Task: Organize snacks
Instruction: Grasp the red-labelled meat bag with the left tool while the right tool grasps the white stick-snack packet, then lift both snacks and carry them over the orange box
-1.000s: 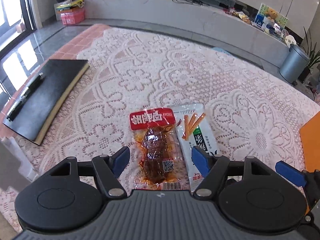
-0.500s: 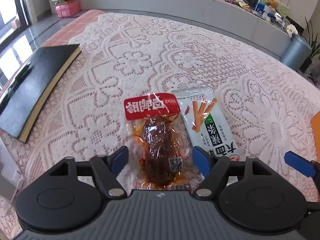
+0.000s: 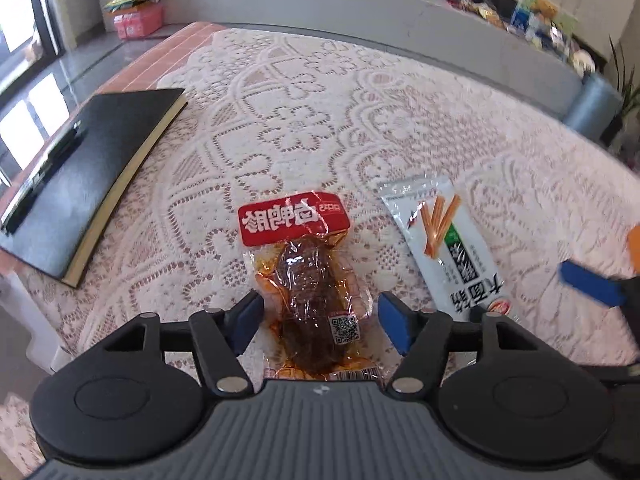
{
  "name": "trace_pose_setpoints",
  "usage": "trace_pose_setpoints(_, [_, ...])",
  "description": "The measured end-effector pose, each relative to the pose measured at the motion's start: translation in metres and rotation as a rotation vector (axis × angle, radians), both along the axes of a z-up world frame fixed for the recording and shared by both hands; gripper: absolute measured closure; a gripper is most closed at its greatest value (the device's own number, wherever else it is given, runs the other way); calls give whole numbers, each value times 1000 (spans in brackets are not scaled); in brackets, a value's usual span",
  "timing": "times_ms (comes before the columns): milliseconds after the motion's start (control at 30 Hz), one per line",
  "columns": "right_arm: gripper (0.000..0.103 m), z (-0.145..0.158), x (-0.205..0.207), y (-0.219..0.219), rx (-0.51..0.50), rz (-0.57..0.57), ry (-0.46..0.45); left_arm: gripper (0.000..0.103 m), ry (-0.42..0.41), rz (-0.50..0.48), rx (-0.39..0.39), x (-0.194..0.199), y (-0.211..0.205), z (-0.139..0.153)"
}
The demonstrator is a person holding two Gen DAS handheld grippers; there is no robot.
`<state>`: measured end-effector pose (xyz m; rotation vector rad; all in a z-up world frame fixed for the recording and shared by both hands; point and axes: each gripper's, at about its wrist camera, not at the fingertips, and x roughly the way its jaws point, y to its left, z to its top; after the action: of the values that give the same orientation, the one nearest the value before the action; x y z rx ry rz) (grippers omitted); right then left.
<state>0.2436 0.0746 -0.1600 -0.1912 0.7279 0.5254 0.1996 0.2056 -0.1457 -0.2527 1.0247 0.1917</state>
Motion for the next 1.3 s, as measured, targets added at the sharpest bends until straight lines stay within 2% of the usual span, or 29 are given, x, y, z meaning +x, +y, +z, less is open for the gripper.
trace_pose_setpoints(133, [16,-6,4,14,21,55,-3,26,-26,53,-84,-4,13,0])
trace_pose_setpoints(200, [22,-9,5,23,14,70,-8,26,-32,58,-90,-4,14,0])
trace_pose_setpoints(267, [36,-14,7,34,-21,85,-7,25,-35,55,-81,-3,13,0])
trace_pose_setpoints(333, [36,-17,8,39,-27,87,-16,22,-39,50,-78,-3,12,-1])
trace_pose_setpoints(433, [53,-15,9,40,-24,82,-8,20,-44,46,-65,-3,10,-1])
trace_pose_setpoints(467, [53,-13,9,39,-20,89,-4,18,-44,42,-56,-3,9,-1])
trace_pose_setpoints(533, [54,-11,6,36,-37,83,0,15,-38,33,-31,-1,4,-3])
trace_pose_setpoints(733, [54,-10,-8,10,-87,-17,-7,14,1,-7,112,5,-18,-8])
trace_pose_setpoints(833, [54,-9,-18,-6,-84,-61,7,18,-11,-3,105,5,-18,-8])
trace_pose_setpoints(900, [54,-9,-22,-13,-79,-72,13,30,-21,3,111,3,-17,-8])
trace_pose_setpoints(933, [54,-9,-24,-15,-77,-74,15,32,-27,2,107,3,-16,-7])
trace_pose_setpoints(1033, [50,-10,-25,-19,-60,-79,34,32,-28,-4,106,1,-15,-6])
trace_pose_setpoints(1167, [38,-9,-17,-21,-28,-106,62,35,-40,-3,99,-1,-14,-5])
trace_pose_setpoints(1300, [38,-12,-13,-22,-2,-134,66,36,-68,-1,104,-6,-16,1])
